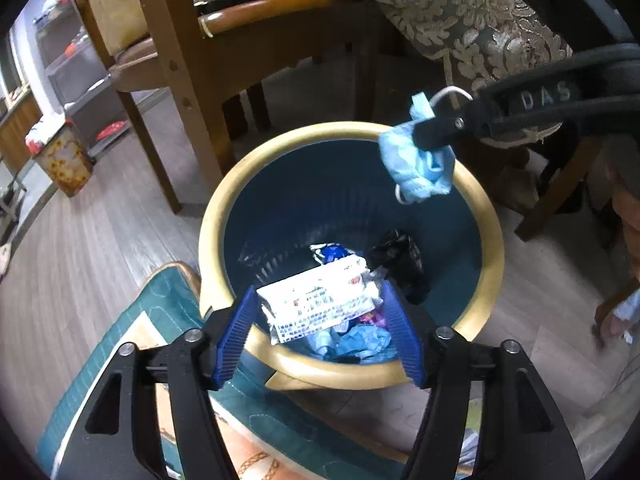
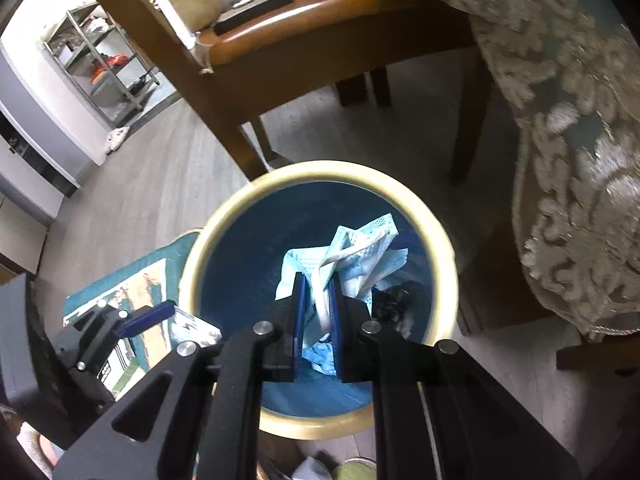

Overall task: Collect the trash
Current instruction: 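Carry the silver pack and blue mask over the wastebasket and release both, then move both tools back over the cushion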

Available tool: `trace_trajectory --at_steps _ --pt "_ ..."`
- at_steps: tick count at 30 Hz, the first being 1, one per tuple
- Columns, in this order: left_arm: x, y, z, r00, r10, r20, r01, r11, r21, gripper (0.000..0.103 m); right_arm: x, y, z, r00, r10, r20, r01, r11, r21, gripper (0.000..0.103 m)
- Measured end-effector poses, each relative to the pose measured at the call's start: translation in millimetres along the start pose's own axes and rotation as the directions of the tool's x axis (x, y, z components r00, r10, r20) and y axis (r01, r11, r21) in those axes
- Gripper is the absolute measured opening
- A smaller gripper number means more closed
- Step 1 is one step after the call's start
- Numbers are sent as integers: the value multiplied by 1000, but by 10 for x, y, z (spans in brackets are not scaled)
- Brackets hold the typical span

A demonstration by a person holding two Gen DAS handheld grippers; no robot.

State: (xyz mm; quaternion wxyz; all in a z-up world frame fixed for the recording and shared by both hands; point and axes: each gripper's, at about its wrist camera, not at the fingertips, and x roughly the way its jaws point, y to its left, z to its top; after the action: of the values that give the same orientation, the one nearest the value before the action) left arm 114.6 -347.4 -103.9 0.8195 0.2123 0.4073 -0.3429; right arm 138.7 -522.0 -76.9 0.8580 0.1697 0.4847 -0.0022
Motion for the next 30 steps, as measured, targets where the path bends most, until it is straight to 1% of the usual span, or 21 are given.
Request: trace_trajectory --at_steps 3,6,7,14,15,18,22,23,26,28,30 --pt "-33 46 -33 1000 8 6 -8 1000 -9 74 2 67 8 1000 7 8 -7 1000 -9 12" --pt "-134 112 -67 1000 18 17 -18 999 -28 74 4 118 17 1000 2 6 -2 1000 -12 28" --pt "-162 128 -71 1000 20 19 -20 999 -31 74 -9 141 9 1000 -9 7 9 1000 -23 30" --pt "-506 282 -221 998 58 33 -55 996 -68 74 -127 252 -12 999 -23 23 24 999 -48 35" --pt "-571 306 -255 997 66 34 -63 995 -74 74 -156 286 -36 999 -26 21 27 998 -53 36" --pt "-763 375 -360 996 77 37 -73 993 -96 74 -241 360 -78 999 -33 24 35 998 -55 47" --pt "-1068 456 -502 994 100 44 -93 987 -127 77 -397 440 -150 998 -45 36 46 998 -44 49" --pt "-1173 486 -550 993 109 53 -101 986 -136 79 -449 456 -176 998 -41 42 43 999 -33 50" --pt "-1412 538 -661 989 128 70 -116 981 -154 79 -592 524 -238 998 -26 65 26 1000 -1 52" --pt "-1556 573 -752 987 142 77 -128 978 -166 79 -671 618 -275 996 -29 83 30 1000 -8 59" --pt "-1698 635 -867 985 156 76 -140 972 -188 81 -737 729 -331 994 -41 97 44 999 -27 69"
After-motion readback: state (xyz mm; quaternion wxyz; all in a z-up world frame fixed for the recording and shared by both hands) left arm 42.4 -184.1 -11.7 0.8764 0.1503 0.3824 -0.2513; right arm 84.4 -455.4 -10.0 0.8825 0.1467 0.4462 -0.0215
